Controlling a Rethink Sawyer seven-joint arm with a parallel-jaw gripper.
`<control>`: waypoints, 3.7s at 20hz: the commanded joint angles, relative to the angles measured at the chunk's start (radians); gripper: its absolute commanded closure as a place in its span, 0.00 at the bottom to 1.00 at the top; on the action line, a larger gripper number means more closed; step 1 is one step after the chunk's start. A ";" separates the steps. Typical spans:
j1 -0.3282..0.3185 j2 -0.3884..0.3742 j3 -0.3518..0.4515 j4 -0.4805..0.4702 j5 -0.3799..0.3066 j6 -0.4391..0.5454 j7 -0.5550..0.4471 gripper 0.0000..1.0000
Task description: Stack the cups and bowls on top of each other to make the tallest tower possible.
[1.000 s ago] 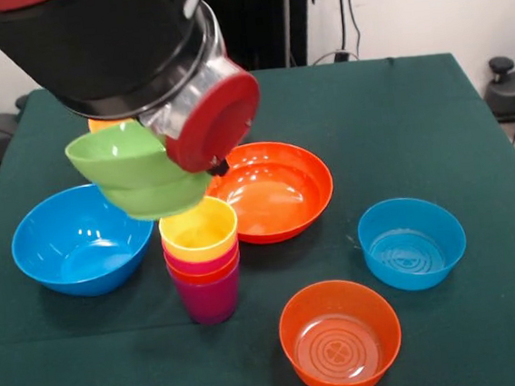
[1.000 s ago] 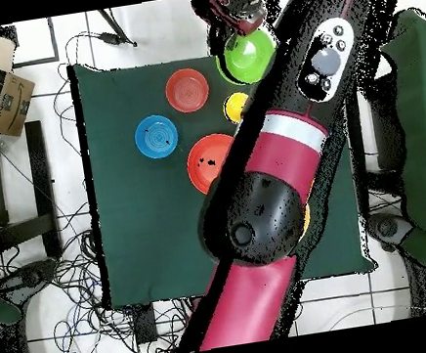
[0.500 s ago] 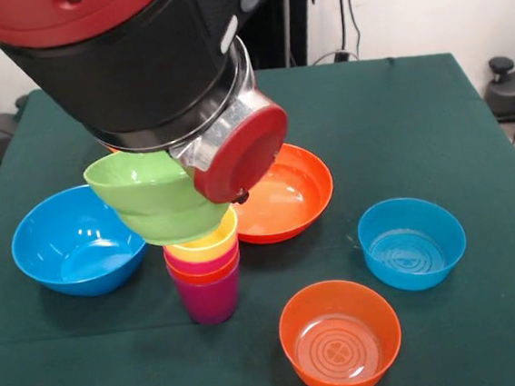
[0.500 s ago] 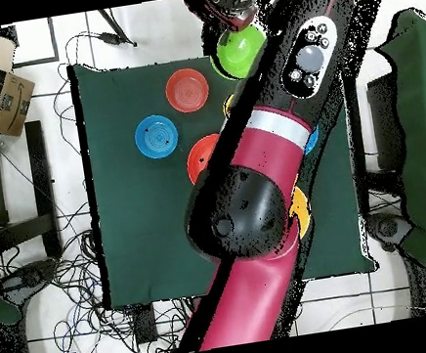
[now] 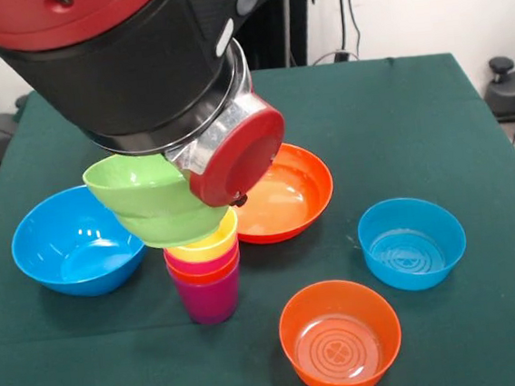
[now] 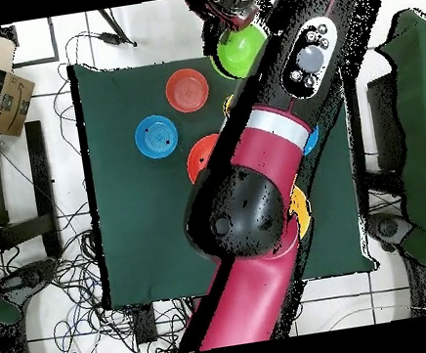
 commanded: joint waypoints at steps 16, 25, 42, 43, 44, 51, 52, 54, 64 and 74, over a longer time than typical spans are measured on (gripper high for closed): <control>0.047 0.063 0.087 0.017 -0.050 -0.033 0.057 1.00; 0.063 0.063 0.121 0.035 -0.114 -0.009 0.064 1.00; 0.170 0.077 0.397 0.190 -0.441 0.019 0.062 1.00; 0.179 0.077 0.413 0.199 -0.456 0.020 0.063 1.00; 0.184 0.077 0.428 0.206 -0.471 0.018 0.062 1.00; 0.238 0.077 0.551 0.287 -0.589 -0.025 0.023 1.00; 0.242 0.076 0.562 0.293 -0.602 -0.026 0.022 1.00; 0.249 0.073 0.586 0.304 -0.630 -0.036 0.017 1.00; 0.256 0.060 0.679 0.315 -0.742 -0.114 -0.024 1.00; 0.249 0.054 0.748 0.292 -0.808 -0.180 -0.019 1.00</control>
